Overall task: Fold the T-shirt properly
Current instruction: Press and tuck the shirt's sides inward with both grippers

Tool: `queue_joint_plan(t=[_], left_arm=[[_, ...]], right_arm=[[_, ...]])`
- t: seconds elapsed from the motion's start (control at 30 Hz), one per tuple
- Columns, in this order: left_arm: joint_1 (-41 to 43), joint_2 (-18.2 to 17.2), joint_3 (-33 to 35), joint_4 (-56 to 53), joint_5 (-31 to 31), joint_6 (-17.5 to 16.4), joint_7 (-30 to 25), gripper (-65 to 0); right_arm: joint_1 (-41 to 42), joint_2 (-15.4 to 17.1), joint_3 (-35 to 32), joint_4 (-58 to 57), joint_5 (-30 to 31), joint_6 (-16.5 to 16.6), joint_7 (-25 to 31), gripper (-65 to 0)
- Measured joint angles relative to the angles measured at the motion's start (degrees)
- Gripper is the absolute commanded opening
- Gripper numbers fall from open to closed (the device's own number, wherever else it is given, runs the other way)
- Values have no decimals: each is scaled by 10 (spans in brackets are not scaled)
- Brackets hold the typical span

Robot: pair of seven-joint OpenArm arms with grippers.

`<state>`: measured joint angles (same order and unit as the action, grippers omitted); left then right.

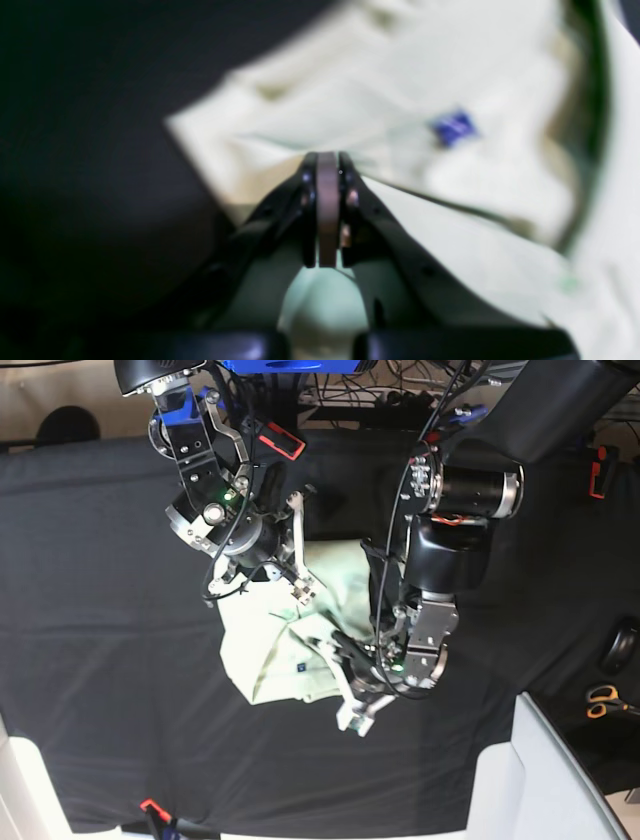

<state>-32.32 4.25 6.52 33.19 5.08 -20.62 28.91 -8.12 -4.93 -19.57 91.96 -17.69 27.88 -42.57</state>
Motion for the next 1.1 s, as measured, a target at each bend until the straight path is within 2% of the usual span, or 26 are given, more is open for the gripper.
queue_joint_plan(t=[0.13,0.3,0.37,0.5,0.6,0.8,0.93,1.03,1.1], left_arm=[[-13,-7,0,0,2,9,-4,-650],[-42,0,-5,2,-7,7,0,-650],[-49,1,-5,15,-24,7,46,-650],[-9,-3,2,130,-120,6,118,-650],[34,-16,2,209,-126,5,148,-650],[52,-20,1,190,-82,7,148,-650],[45,-19,2,156,-80,7,87,-650],[21,-17,2,95,-77,7,80,-650],[6,-17,2,54,-76,7,56,-650]], right_arm=[[0,0,-3,-3,0,0,0,-643],[4,-1,-53,-14,0,2,3,-643],[4,0,-70,-24,0,2,2,-643],[10,0,-93,-37,0,1,0,-643],[31,-2,-99,-64,4,4,10,-643],[64,-9,-97,-116,1,2,28,-643],[91,-10,-97,-148,4,2,33,-643],[115,-9,-97,-177,71,2,36,-643],[136,-10,-97,-206,107,2,39,-643]])
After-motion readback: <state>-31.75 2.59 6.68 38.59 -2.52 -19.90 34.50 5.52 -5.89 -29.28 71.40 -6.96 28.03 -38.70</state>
